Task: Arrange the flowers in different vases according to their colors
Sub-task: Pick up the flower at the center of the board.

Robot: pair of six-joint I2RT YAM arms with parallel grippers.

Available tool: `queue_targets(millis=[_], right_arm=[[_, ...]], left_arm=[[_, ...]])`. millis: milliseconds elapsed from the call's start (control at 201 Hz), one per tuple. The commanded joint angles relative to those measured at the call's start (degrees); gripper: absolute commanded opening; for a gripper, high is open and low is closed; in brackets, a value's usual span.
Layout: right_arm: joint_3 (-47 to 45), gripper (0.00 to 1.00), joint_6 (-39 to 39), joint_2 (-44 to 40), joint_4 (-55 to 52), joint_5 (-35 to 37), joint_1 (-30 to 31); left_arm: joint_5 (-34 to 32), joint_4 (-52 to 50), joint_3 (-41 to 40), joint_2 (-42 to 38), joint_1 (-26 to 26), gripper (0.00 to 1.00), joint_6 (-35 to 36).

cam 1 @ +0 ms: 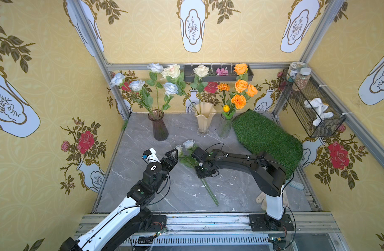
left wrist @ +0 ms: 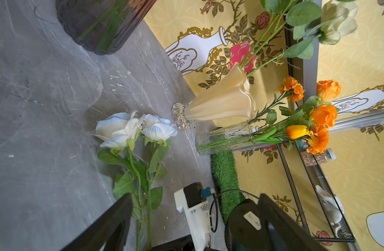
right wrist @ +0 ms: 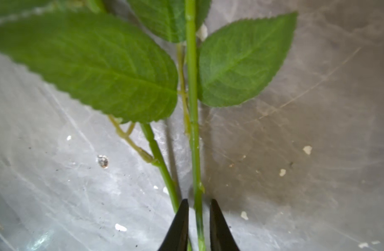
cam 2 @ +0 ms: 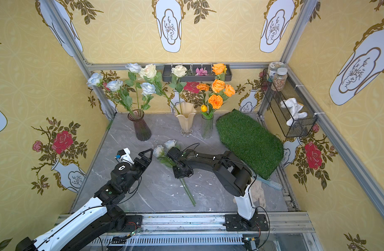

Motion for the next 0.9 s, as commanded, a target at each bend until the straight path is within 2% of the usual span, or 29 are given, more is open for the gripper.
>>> queue_targets(millis=[0, 144, 448, 558, 687, 832, 897], right_arm=[[-0.1, 0.13, -0.5, 0.9, 0.1, 1.0, 0.2], [-0.4, 0.00, -2.5, 0.8, -0.5, 2.0, 0.6], [1.3, 0.00, -9.0, -6.3, -3.5, 6.5, 1.6], [1.9, 0.00, -12.2, -10.6, -2.1, -1.2, 1.4], [3.2, 0.00, -11.4, -13.5, -1.5, -10.0, -0.1], [2.1, 0.00, -9.4, -16.2, 2.4, -19.8, -2.9], [0.6, 0.00, -8.9, -17.9, 5.4, -22.1, -3.6]], left_arm=[[2.3, 2.2, 0.6, 1.3, 0.0, 0.96, 0.8], [2.9, 2.2, 1.1, 2.4, 0.0, 0.99, 1.0], [6.0, 4.0, 1.3, 3.6, 0.0, 1.00, 1.7], [8.0, 4.8, 1.8, 5.2, 0.0, 1.00, 2.0], [11.5, 8.5, 1.5, 6.8, 0.0, 0.98, 2.4], [17.4, 13.6, 1.1, 8.4, -0.2, 0.85, 3.0], [19.4, 15.7, 0.8, 9.1, -0.4, 0.78, 2.8]])
